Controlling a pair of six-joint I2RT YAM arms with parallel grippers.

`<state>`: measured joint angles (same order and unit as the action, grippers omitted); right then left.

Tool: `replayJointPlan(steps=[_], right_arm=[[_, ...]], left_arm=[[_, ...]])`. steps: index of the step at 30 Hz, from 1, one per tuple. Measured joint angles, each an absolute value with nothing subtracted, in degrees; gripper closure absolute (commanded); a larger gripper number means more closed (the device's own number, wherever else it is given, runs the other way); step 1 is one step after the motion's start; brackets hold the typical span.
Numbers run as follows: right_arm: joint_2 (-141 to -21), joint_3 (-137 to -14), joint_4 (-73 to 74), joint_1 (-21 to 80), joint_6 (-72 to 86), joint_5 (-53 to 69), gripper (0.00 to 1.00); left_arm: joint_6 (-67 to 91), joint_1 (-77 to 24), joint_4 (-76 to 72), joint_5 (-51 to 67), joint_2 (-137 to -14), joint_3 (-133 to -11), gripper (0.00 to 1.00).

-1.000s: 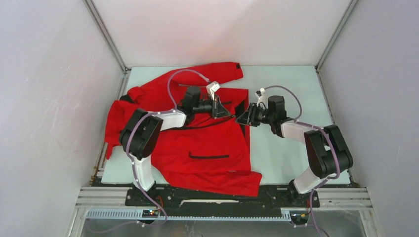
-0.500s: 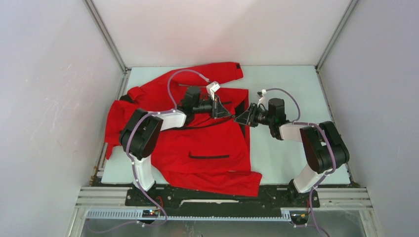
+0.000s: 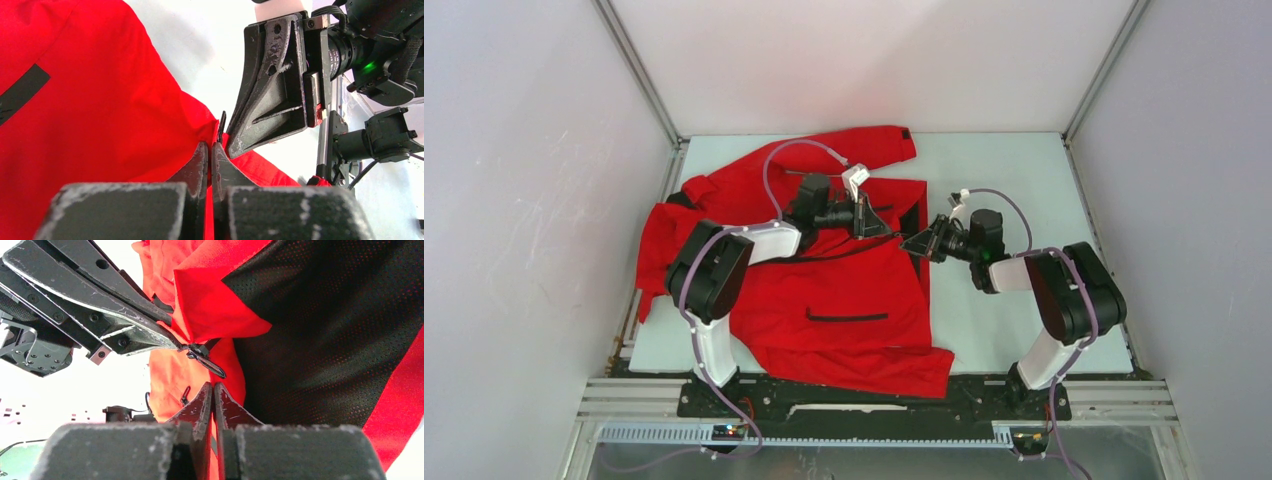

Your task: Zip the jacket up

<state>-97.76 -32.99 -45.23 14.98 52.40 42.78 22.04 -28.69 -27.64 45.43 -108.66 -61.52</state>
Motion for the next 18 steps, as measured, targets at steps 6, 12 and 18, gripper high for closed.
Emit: replayJointPlan(steps=[6, 12, 18], right_arm=[[-100.4, -32.1, -51.2, 15.0, 55.2, 42.0, 1.0], [-107.6, -29.7, -64.6, 14.9, 60.9, 41.1, 1.0], [-108.7, -29.0, -69.6, 14.9, 62.1, 40.6, 1.0]], left_arm=[[22.0, -28.7, -26.9, 44.7, -108.7, -61.5, 0.96], [22.0, -28.8, -24.8, 42.6, -108.6, -61.5, 0.73], [21.9, -28.5, -21.5, 38.8, -107.1, -61.5, 0.61]])
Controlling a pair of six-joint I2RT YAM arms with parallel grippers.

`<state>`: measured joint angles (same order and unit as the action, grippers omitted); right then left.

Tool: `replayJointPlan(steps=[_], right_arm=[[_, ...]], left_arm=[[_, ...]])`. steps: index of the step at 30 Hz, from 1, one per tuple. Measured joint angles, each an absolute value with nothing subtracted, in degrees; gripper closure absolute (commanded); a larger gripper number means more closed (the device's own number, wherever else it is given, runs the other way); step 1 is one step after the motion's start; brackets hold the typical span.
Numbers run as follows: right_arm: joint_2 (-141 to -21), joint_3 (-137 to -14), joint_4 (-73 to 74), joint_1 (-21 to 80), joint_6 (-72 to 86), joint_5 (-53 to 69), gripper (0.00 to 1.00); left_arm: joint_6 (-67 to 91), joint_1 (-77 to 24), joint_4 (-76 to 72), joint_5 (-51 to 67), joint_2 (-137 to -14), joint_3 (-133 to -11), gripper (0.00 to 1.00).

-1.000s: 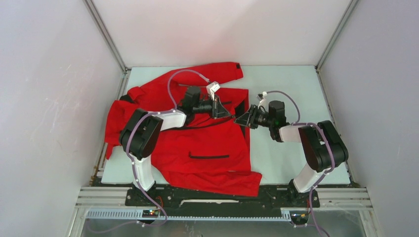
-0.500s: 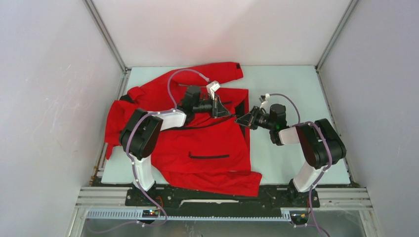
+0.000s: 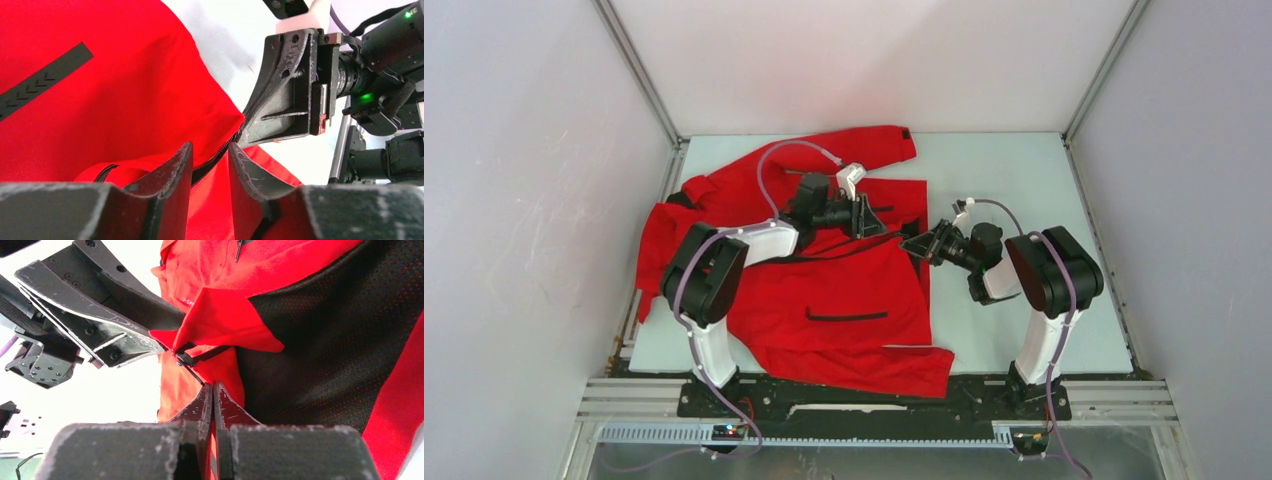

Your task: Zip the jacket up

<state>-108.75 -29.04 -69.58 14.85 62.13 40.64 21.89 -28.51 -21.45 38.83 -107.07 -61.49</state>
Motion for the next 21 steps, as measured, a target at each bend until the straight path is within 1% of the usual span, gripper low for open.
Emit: replayJointPlan(steps=[1, 2, 6, 8, 9, 10, 13, 17, 21], right_arm=[[-108.7, -29.0, -69.7, 14.9, 62.1, 40.6, 1.0], [-108.7, -29.0, -69.8, 14.9, 62.1, 40.6, 1.0], [-108.7, -29.0, -70.2, 15.0, 62.1, 40.7, 1.0], [-108.7, -29.0, -70.3, 15.0, 62.1, 40.7, 1.0], [-108.7, -29.0, -70.4, 15.0, 62.1, 40.7, 1.0], [-108.7, -29.0, -70.4, 15.0, 62.1, 40.7, 1.0], [-108.7, -29.0, -70.4, 15.0, 62.1, 40.7, 1.0], [-108.7, -29.1, -70.5, 15.0, 62.1, 41.1, 1.0], [-108.7, -29.1, -70.6, 15.0, 62.1, 41.7, 1.0]], left_arm=[[21.9, -28.5, -21.1, 38.2, -106.8, -61.5, 0.54], [21.9, -28.5, -20.8, 37.7, -106.4, -61.5, 0.52], [21.8, -28.5, -18.5, 35.4, -104.0, -61.5, 0.52], [20.9, -28.5, -16.4, 33.3, -102.0, -61.5, 0.45], [20.3, -28.5, -15.1, 31.9, -100.8, -61.6, 0.43], [19.6, -28.5, -13.8, 30.3, -99.5, -61.6, 0.43], [16.5, -28.6, -11.7, 27.9, -96.1, -61.8, 0.47], [6.9, -29.6, -5.5, 33.1, -94.7, -67.8, 0.45], [-9.3, -32.2, 10.8, 43.2, -97.8, -81.8, 0.46]])
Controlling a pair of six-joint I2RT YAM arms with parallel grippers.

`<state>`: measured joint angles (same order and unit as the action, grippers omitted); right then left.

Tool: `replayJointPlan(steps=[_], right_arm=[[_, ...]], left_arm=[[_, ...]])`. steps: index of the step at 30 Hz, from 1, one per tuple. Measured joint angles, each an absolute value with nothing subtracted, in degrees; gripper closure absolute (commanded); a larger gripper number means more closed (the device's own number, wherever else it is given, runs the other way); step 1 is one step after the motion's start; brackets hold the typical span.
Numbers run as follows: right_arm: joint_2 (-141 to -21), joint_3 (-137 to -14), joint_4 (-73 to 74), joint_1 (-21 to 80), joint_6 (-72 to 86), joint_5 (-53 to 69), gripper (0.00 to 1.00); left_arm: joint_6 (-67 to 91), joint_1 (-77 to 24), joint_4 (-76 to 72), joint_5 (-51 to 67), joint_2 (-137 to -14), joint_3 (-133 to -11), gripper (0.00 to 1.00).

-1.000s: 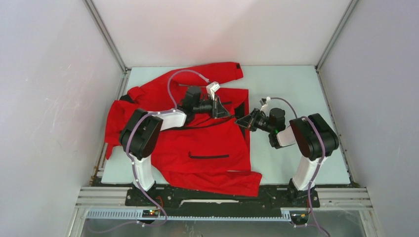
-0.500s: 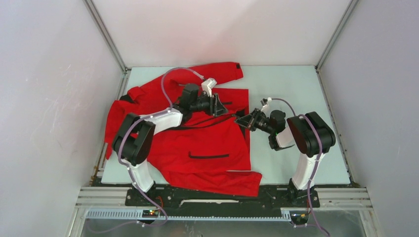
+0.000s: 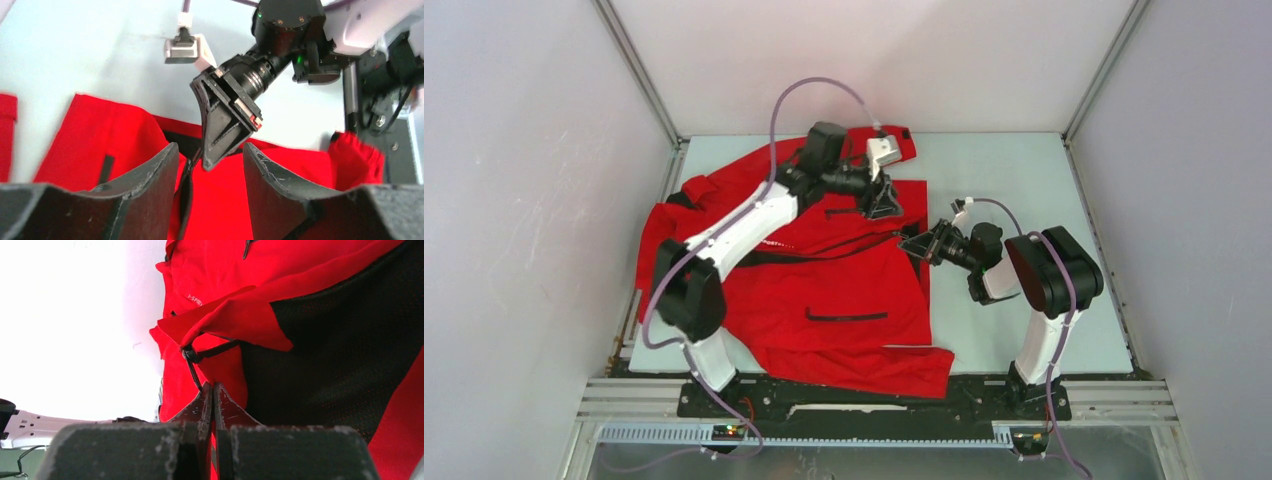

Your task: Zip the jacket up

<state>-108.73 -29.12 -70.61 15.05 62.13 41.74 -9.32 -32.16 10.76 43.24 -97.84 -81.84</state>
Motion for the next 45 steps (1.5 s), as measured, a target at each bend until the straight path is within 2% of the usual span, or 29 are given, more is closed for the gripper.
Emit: replayJointPlan(steps=[5, 9, 12, 21, 28, 37, 45], right_arm=[[-108.7, -29.3, -71.5, 15.2, 62.3, 42.3, 1.0], [-108.7, -29.4, -72.3, 15.1, 62.6, 43.0, 1.0], [-108.7, -29.4, -72.6, 15.1, 62.6, 43.4, 1.0], [-108.7, -29.4, -73.4, 15.2, 62.8, 44.0, 1.0], [-108.7, -29.4, -73.5, 15.1, 63.2, 44.3, 1.0], [-108.7, -29.4, -74.3, 15.2, 63.7, 44.8, 1.0], [-108.7, -29.4, -74.7, 15.3, 63.7, 44.8, 1.0]], left_arm=[[-27.9, -34.4, 34.2, 47.5, -110.5, -105.6, 0.48], [-35.8, -35.3, 47.0, 47.1, -119.5, -116.4, 0.48], [-39.0, -36.1, 51.2, 44.5, -122.3, -117.0, 0.48], [-45.7, -37.5, 49.3, 41.7, -121.3, -111.0, 0.5], [-52.9, -37.2, 59.4, 42.3, -126.0, -122.9, 0.51], [-57.2, -36.8, 66.4, 43.5, -130.8, -126.8, 0.54], [-57.4, -36.9, 63.5, 43.8, -131.2, -126.7, 0.57]])
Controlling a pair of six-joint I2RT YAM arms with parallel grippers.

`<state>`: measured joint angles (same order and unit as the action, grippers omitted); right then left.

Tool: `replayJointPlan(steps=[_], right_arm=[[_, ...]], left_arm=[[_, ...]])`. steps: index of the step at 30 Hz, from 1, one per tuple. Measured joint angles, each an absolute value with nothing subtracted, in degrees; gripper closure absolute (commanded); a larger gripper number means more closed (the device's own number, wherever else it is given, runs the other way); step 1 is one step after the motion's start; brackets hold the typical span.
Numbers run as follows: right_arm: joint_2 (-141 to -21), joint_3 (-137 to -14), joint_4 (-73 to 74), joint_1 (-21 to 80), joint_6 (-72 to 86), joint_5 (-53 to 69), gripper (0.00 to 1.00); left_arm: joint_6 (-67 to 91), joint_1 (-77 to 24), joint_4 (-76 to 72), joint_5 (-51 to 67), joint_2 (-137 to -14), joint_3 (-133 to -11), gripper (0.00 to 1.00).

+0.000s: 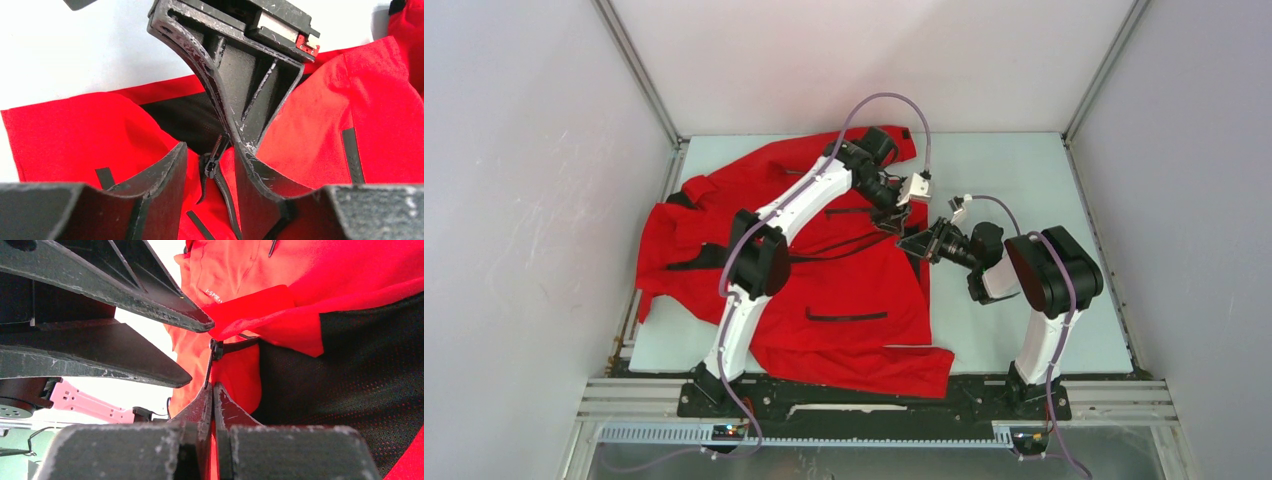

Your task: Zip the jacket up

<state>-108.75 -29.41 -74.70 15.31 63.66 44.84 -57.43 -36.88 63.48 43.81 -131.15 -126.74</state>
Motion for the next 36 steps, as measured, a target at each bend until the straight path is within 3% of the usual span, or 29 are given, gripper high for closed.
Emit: replayJointPlan(steps=[6, 13, 25, 32, 36], right_arm=[[-108.7, -29.4, -74.7, 15.3, 63.7, 44.9, 1.0], [-108.8, -29.4, -74.8, 15.3, 63.9, 44.9, 1.0], [-108.9, -29.4, -75.2, 15.4, 64.1, 45.3, 1.0], [-108.9, -29.4, -75.5, 15.4, 64.1, 45.3, 1.0], [-109.5, -29.4, -75.5, 15.4, 64.1, 45.3, 1.0]], left_arm=[[-57.8, -36.9, 62.9, 45.5, -131.2, -126.8, 0.65], [-60.7, -37.1, 69.1, 48.4, -133.7, -130.4, 0.58], [-61.6, -37.6, 69.4, 48.0, -134.4, -130.7, 0.55], [-62.1, -37.6, 70.1, 48.0, -135.3, -131.4, 0.57], [-62.6, -37.6, 71.2, 48.1, -136.2, -132.2, 0.63]])
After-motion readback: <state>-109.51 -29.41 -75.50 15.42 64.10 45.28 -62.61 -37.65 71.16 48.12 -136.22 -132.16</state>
